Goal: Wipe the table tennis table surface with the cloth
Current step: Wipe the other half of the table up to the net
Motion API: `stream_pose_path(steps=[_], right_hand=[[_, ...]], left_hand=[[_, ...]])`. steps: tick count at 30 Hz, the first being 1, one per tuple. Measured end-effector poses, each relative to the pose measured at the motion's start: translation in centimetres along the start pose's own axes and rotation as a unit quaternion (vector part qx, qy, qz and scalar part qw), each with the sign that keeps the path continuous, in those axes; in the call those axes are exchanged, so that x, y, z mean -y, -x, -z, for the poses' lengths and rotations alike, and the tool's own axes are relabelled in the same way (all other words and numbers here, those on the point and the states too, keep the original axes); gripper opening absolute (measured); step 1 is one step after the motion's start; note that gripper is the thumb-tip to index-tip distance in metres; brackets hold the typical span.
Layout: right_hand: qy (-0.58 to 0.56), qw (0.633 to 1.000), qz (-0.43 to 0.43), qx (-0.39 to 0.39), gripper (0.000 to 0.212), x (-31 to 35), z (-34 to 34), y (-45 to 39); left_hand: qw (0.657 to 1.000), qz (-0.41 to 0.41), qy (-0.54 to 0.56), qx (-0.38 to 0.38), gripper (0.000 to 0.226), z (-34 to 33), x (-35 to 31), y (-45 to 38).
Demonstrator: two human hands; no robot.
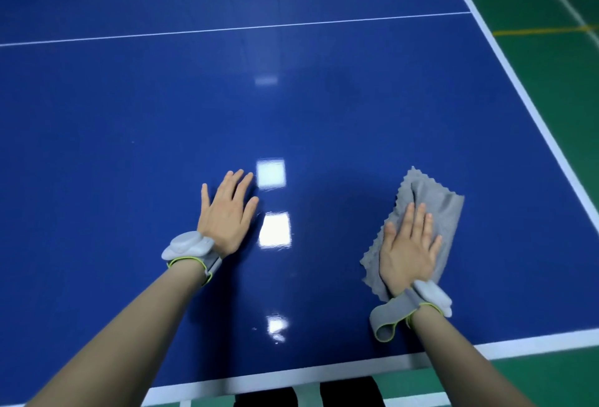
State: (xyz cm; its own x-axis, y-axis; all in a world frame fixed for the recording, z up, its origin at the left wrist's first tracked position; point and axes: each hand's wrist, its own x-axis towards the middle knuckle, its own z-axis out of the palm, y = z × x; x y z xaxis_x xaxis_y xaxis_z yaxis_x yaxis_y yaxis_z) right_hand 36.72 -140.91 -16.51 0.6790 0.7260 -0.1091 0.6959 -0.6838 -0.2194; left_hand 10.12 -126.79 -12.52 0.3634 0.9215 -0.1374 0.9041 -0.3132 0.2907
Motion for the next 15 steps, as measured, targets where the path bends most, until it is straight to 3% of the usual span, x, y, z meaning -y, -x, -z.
stream_pose_path(steps=[6, 10, 15], right_hand=[[-0.008, 1.000, 0.023, -0.007, 0.069, 9.3, -2.3, 2.7], [-0.016, 0.995, 0.094, 0.037, 0.059, 19.1, -5.2, 5.8], [-0.014, 0.974, 0.217, 0.066, 0.072, 27.7, -7.8, 11.0]], left_hand=[[1.000, 0.023, -0.001, -0.001, 0.051, 1.5, 8.4, 2.0], [0.999, 0.051, -0.009, -0.003, 0.051, 2.6, 15.7, 4.5], [0.996, 0.087, -0.015, -0.009, 0.051, 3.9, 20.9, 7.1]])
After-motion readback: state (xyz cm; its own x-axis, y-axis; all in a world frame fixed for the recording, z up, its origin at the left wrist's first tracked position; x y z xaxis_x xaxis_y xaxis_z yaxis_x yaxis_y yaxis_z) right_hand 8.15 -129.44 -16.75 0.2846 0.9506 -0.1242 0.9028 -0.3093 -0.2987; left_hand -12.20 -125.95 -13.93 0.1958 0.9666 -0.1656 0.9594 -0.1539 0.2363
